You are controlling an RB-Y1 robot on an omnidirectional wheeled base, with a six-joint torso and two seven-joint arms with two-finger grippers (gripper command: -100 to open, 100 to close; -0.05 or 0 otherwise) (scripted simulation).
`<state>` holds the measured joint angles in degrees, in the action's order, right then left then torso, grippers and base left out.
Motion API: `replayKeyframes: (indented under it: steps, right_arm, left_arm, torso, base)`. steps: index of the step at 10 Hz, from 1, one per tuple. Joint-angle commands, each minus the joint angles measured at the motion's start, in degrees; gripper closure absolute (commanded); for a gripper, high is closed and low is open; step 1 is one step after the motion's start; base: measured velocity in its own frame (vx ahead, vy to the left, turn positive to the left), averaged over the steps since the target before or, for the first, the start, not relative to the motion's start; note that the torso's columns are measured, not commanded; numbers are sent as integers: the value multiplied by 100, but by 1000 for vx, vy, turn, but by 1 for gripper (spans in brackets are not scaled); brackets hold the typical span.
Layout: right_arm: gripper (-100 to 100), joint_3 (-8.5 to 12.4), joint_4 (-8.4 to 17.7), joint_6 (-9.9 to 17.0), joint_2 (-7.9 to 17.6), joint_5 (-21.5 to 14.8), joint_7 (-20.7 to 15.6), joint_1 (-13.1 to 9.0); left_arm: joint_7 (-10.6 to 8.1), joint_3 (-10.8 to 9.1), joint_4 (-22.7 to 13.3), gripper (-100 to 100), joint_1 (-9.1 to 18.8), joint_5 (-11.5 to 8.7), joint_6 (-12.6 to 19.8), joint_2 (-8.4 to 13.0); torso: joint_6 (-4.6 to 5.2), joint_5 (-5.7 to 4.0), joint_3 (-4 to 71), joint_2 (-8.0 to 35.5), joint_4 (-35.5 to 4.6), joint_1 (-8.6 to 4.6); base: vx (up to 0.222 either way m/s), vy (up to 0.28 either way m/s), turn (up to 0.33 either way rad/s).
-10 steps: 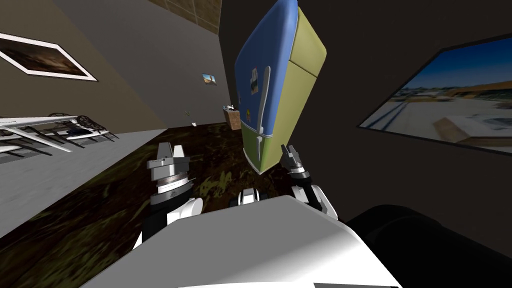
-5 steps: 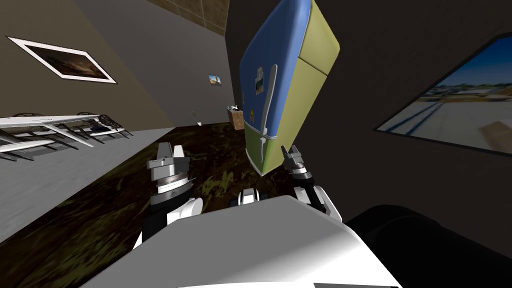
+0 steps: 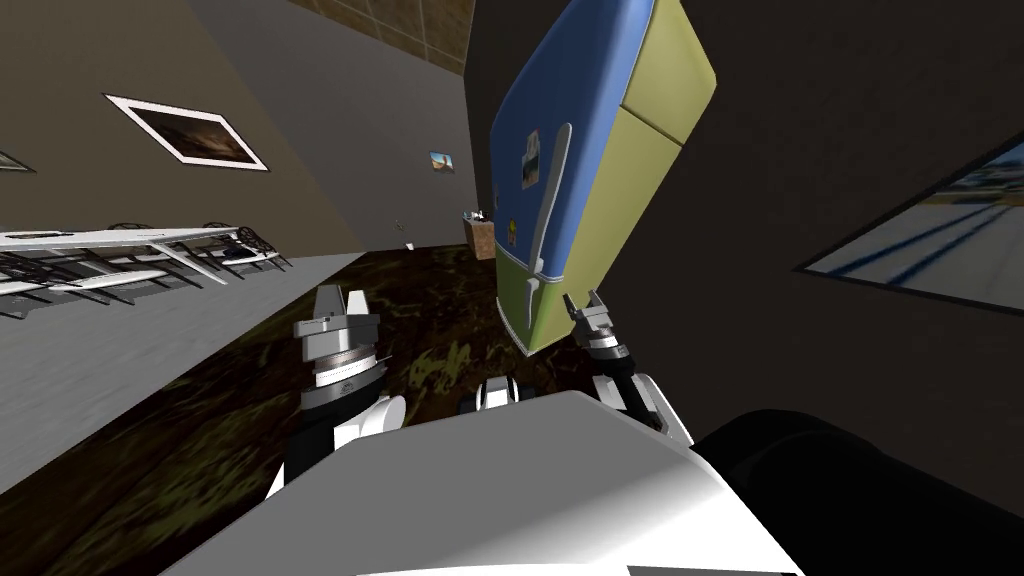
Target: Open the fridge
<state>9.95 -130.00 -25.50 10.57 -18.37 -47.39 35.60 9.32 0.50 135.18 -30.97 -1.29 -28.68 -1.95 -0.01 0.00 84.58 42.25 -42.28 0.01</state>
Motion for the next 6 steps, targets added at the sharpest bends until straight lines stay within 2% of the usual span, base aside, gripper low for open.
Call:
replayKeyframes:
  steps: [1,6]
  right_arm:
    - [-100,124,-8,36,10,-166,-435,68]
    - [-100,297,6,94,41,-385,-1201,141]
  left_arm:
    - [0,0,0,0,0,0,0,0]
    - [0,0,0,0,0,0,0,0]
  torso:
    - [3,0,-1,3,0,-1]
    - [0,-1,-2,4,-1,-4]
  base:
    - [55,-4,141]
    - [56,-8,107]
